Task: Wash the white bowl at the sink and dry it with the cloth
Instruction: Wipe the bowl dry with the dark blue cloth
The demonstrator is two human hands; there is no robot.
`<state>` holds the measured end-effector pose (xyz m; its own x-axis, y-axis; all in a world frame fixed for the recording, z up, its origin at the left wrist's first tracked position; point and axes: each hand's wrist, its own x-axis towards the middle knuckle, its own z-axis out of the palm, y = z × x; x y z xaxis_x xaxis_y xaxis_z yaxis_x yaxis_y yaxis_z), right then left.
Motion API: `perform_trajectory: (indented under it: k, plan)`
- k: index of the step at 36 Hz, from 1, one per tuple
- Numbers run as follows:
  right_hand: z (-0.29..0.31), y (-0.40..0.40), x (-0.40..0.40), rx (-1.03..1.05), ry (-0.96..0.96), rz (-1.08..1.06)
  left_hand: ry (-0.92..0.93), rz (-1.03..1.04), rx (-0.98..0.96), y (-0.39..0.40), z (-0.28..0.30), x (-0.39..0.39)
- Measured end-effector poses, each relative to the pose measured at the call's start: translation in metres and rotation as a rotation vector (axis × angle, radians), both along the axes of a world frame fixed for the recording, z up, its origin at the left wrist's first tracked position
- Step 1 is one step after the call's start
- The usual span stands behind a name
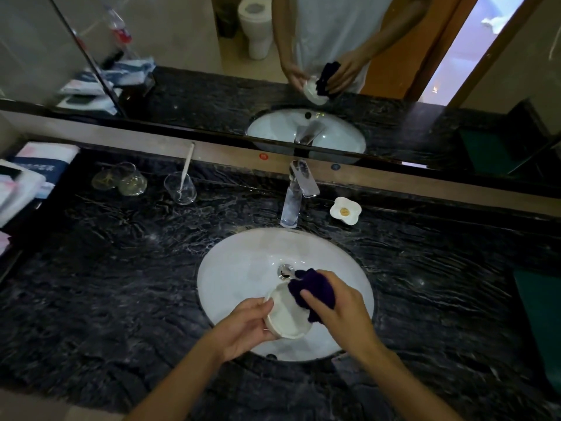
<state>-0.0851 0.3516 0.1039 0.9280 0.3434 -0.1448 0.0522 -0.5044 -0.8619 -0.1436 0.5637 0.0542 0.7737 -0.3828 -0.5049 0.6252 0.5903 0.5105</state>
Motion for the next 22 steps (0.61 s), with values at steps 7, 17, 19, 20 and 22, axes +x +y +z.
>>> perform_trajectory:
  k: [7, 17, 19, 20, 22]
  plan:
    - [-0.022, 0.024, -0.028, -0.326, -0.228, 0.242, 0.028, 0.028, 0.014, -0.017, -0.001, 0.006]
    - [-0.004, 0.012, -0.014, -0.172, -0.06, 0.532, 0.001, 0.078, -0.006, -0.008, -0.015, -0.008]
    - [0.004, 0.005, -0.002, -0.251, -0.126, 0.664, 0.008, 0.068, -0.013, -0.009, -0.015, -0.008]
    - [0.007, 0.004, 0.002, -0.315, -0.179, 0.725, 0.02, 0.073, -0.021, -0.01, -0.015, -0.008]
    - [0.01, 0.003, 0.004, -0.486, -0.294, 0.83, 0.043, 0.083, -0.037, -0.013, -0.014, -0.007]
